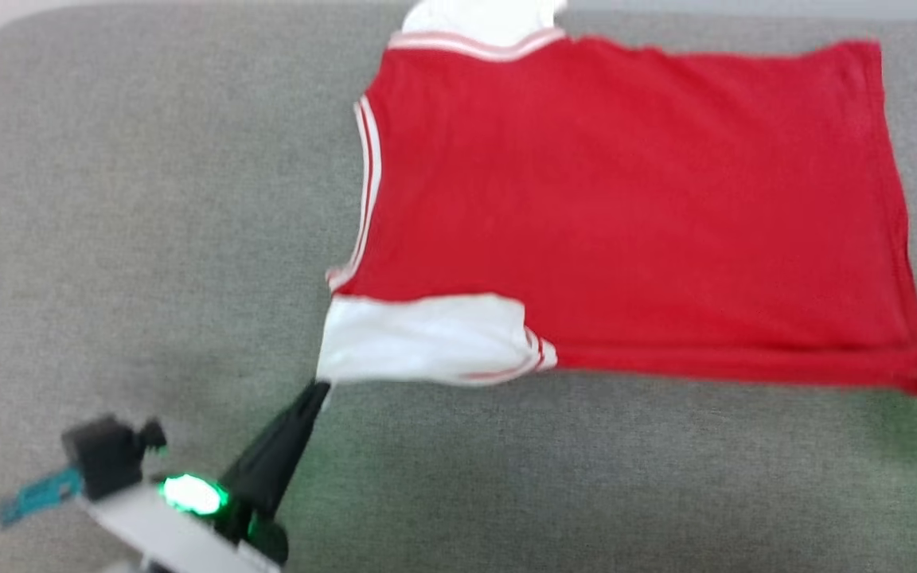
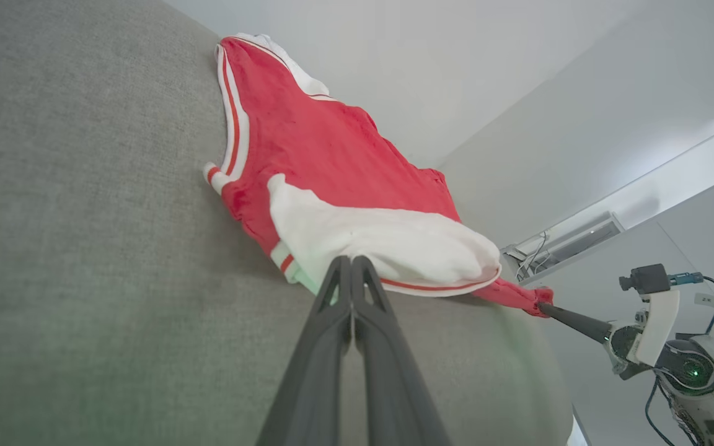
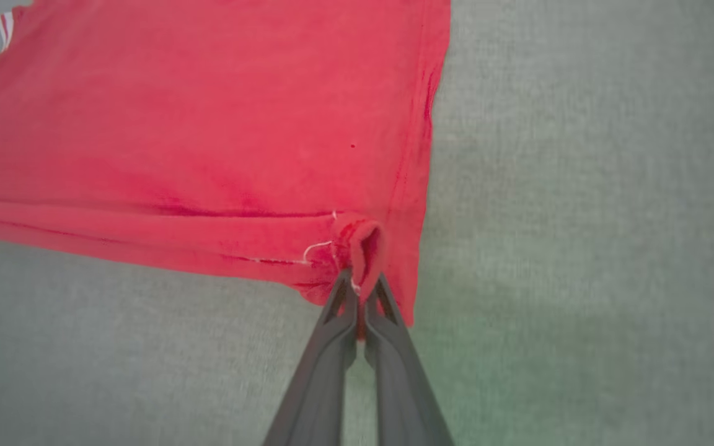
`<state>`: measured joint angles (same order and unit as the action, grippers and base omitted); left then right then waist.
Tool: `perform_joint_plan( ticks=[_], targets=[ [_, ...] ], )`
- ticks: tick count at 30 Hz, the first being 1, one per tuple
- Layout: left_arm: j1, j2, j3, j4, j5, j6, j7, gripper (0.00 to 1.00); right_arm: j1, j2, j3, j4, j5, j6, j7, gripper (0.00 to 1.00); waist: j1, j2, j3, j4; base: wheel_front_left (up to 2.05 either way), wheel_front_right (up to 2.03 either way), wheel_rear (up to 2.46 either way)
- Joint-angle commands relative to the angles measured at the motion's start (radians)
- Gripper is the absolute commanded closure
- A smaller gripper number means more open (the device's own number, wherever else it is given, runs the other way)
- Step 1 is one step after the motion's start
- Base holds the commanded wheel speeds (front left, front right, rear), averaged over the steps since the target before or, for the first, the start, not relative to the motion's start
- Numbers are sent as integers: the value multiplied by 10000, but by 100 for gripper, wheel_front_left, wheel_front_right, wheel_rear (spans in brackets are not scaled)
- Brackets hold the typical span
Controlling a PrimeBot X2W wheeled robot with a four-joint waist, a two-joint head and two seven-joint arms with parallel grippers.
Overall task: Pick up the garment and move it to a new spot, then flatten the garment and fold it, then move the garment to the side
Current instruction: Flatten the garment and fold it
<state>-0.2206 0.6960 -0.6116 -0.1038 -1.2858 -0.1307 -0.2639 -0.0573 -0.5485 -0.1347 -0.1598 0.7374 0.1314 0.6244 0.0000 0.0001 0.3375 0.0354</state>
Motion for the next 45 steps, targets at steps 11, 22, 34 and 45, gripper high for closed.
perform_joint_plan(
  ticks=[11, 22, 34, 45],
  targets=[
    [2450, 669, 1004, -2399, 800, 848, -2, 100, 2117, 1385, -1830, -2952, -177, -13, 1751, 100, 0, -1, -168, -120, 0, 0, 0],
    [-991, 199, 925, -1232, 903, 223, 1286, 100, -964, 1020, -915, -1521, -294, -13, 1918, 100, 0, -1, 430, -179, 0, 0, 0],
    [-4021, -824, -173, 2262, 751, -6, 1660, 100, -3365, 696, 495, 1338, -903, -13, 1191, 100, 0, -1, 1519, -204, 0, 0, 0],
    [-4770, -854, -1701, 4366, 1113, 11, 1075, 73, -3683, 656, 1380, 2482, -1016, -14, 119, 100, 0, -1, 1876, -274, 0, 0, 0]
  ],
)
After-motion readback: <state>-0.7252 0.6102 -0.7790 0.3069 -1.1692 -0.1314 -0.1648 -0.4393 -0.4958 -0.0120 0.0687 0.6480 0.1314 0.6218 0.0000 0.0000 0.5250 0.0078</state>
